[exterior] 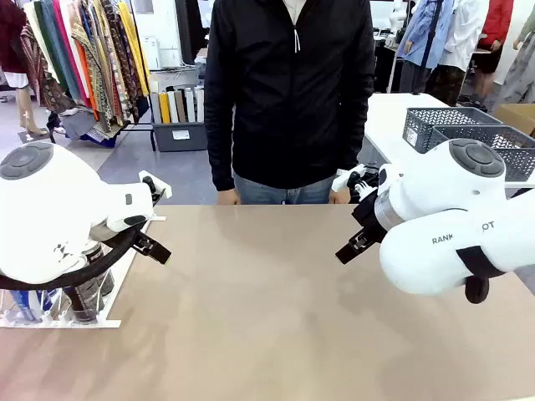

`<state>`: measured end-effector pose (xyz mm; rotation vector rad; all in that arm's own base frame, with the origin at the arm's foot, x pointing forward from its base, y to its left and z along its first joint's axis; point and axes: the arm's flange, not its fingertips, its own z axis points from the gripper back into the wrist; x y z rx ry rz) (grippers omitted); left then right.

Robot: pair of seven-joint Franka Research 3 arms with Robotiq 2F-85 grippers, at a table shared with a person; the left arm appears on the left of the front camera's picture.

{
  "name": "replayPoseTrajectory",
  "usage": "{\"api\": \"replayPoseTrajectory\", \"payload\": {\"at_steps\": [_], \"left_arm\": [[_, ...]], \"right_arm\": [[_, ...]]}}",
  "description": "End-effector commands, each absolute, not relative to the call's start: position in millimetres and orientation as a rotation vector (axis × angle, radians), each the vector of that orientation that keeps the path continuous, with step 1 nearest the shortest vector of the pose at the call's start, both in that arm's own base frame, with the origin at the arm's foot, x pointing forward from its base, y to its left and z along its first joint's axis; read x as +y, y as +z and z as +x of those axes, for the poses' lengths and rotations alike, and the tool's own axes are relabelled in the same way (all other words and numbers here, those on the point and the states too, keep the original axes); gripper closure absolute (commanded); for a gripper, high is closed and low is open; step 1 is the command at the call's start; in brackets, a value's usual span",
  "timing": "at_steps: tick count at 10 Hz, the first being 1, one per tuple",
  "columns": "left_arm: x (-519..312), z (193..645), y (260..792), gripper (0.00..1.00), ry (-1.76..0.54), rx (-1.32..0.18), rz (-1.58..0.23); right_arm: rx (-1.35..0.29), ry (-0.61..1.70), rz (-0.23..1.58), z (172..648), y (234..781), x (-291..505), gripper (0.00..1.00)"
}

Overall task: Retrieve and store the cans from the dispenser.
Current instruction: Pick up one can from the Automatic Can Dispenser and place it in the middle of the table.

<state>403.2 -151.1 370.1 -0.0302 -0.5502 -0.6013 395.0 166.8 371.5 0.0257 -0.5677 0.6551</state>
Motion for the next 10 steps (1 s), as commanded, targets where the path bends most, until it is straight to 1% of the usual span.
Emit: {"api": "replayPoseTrajectory", "payload": {"at_steps": [1,10], "left_arm": [[-151.1,403.2,370.3,0.0,-0.601,-0.551,-0.03],[-151.1,403.2,370.3,0.0,-0.601,-0.551,-0.03]], "right_arm": [[-0.568,0.655,0.026,395.0,371.5,166.8,0.0],[-0.568,0.655,0.026,395.0,371.5,166.8,0.0]]}}
